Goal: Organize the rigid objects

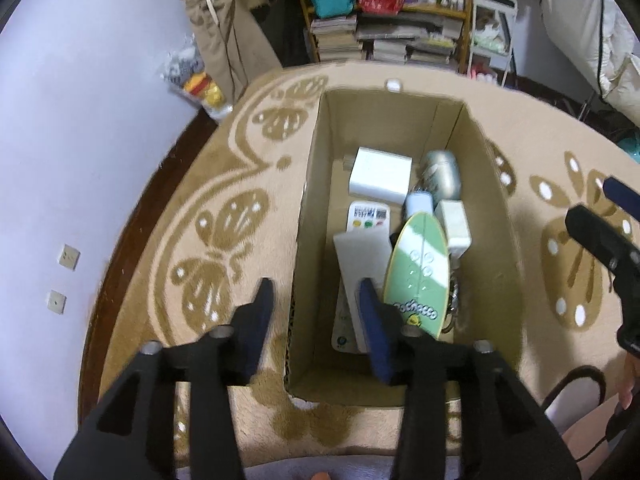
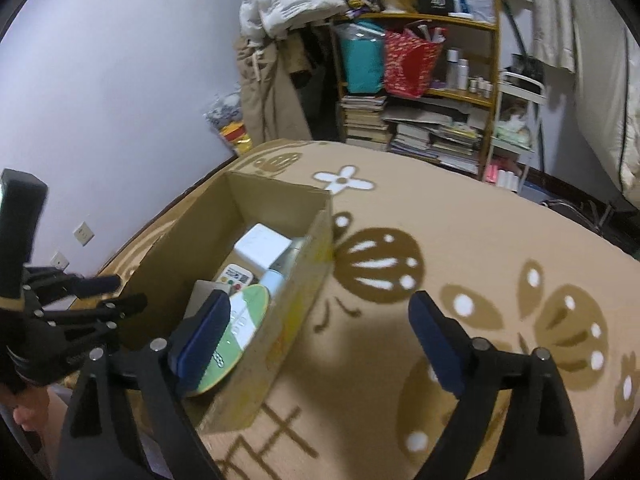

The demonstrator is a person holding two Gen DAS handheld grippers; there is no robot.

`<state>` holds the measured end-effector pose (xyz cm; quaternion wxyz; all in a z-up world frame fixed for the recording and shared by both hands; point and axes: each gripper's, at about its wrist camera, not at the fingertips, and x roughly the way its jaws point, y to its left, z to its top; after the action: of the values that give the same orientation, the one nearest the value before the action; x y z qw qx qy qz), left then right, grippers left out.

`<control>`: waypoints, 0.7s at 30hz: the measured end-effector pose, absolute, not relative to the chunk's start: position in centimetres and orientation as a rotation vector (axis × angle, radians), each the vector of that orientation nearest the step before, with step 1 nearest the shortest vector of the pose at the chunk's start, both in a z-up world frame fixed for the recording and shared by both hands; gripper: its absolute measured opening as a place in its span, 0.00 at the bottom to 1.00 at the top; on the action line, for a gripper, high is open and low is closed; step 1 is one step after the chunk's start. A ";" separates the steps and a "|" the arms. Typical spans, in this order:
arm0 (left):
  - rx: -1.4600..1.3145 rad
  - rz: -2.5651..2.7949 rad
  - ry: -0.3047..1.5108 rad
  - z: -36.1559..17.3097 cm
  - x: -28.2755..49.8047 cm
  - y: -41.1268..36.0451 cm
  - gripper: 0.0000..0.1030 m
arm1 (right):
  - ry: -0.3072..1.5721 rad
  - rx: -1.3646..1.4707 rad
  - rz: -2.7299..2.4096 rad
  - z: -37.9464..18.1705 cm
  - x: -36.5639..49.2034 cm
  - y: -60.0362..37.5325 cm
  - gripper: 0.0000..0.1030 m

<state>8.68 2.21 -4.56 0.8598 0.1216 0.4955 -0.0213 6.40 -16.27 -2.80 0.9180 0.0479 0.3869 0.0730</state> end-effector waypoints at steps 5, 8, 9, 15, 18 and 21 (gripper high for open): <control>0.241 -0.066 0.966 -2.4 7.2 1.5 0.74 | 0.775 0.095 0.105 -2.3 4.7 -17.0 1.00; 0.255 -0.057 0.895 -1.0 6.0 1.1 0.84 | 0.750 0.095 0.086 -1.7 3.7 -17.4 1.00; 0.258 -0.055 0.879 -0.8 5.9 1.1 0.88 | 0.745 0.099 0.082 -1.5 3.4 -17.5 1.00; 0.215 -0.094 0.782 1.7 3.5 1.0 0.97 | 0.694 0.126 0.055 0.0 1.3 -18.5 1.00; 0.225 -0.082 0.742 2.5 2.3 0.9 0.97 | 0.674 0.127 0.048 0.7 0.5 -18.9 1.00; 0.236 -0.069 0.696 3.3 0.9 0.8 0.97 | 0.648 0.122 0.033 1.2 -0.5 -19.1 1.00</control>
<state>0.92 0.81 3.30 0.9327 0.1154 0.3401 -0.0336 -0.52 -19.12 1.20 0.9461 0.0597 0.3180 0.0161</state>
